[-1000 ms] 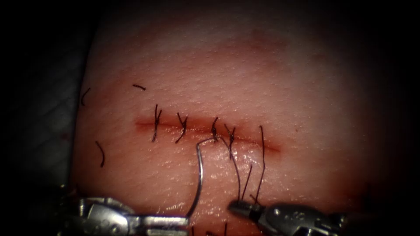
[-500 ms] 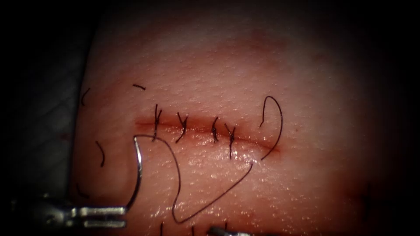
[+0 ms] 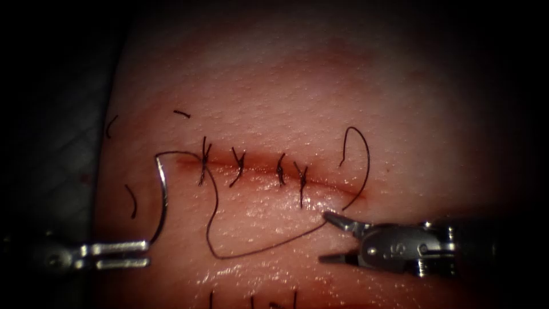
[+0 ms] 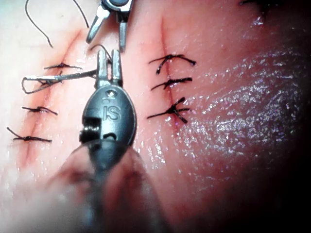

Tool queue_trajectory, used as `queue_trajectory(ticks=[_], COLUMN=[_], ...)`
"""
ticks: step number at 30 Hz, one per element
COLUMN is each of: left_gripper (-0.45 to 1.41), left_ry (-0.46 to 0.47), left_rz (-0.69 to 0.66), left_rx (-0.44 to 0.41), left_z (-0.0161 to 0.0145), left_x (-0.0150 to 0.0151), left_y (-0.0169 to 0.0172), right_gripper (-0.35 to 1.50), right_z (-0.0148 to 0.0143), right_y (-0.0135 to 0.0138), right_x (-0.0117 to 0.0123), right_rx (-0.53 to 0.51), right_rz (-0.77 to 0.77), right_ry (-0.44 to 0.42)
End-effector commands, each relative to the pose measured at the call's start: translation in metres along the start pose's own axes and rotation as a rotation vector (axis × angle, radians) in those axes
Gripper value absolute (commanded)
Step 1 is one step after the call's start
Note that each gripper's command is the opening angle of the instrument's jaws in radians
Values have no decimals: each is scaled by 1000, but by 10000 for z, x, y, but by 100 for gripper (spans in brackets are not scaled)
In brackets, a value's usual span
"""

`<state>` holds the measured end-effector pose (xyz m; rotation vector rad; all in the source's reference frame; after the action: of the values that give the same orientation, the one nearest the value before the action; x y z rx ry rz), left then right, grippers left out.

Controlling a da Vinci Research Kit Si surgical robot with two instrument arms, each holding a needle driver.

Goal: Wound Closure
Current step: Pull the suture through the skin until a short tail remains, with the right tool.

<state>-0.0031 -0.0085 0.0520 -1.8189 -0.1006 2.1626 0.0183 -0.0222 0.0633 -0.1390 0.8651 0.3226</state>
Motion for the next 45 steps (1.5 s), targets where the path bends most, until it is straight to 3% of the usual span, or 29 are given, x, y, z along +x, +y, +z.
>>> queue_trajectory(ticks=[1,5,8,9,10,11,12,13,21,34,45], left_gripper=[-45,-45,-45,-45,-45,-45,-45,-45,-45,-45,-45], left_ry=[3,5,4,4,6,6,6,8,8,8,8], left_rz=[0,0,0,0,1,1,1,1,1,1,1], left_rx=[-3,-4,-3,-3,-5,-5,-5,-7,-8,-7,-7], left_z=[6,8,8,8,8,8,8,8,6,7,7], left_x=[-5,-5,-5,-5,-5,-5,-4,-4,-4,-4,-5], left_y=[3,4,4,4,5,5,5,5,5,5,5], right_gripper=[142,135,116,98,61,61,-8,-35,-35,-35,-35], right_z=[11,16,19,20,21,21,22,22,5,-26,-34], right_y=[-4,0,-2,-3,-3,-3,-4,-3,-14,-64,-89], right_x=[-3,-5,-5,-5,-4,-4,-4,-3,-3,36,48], right_rx=[4,12,25,32,54,54,95,114,136,177,239], right_rz=[-11,-12,-22,-24,-26,-26,-35,-37,-22,-25,25], right_ry=[-6,-23,-40,-48,-50,-50,-49,-54,-45,-1,27])
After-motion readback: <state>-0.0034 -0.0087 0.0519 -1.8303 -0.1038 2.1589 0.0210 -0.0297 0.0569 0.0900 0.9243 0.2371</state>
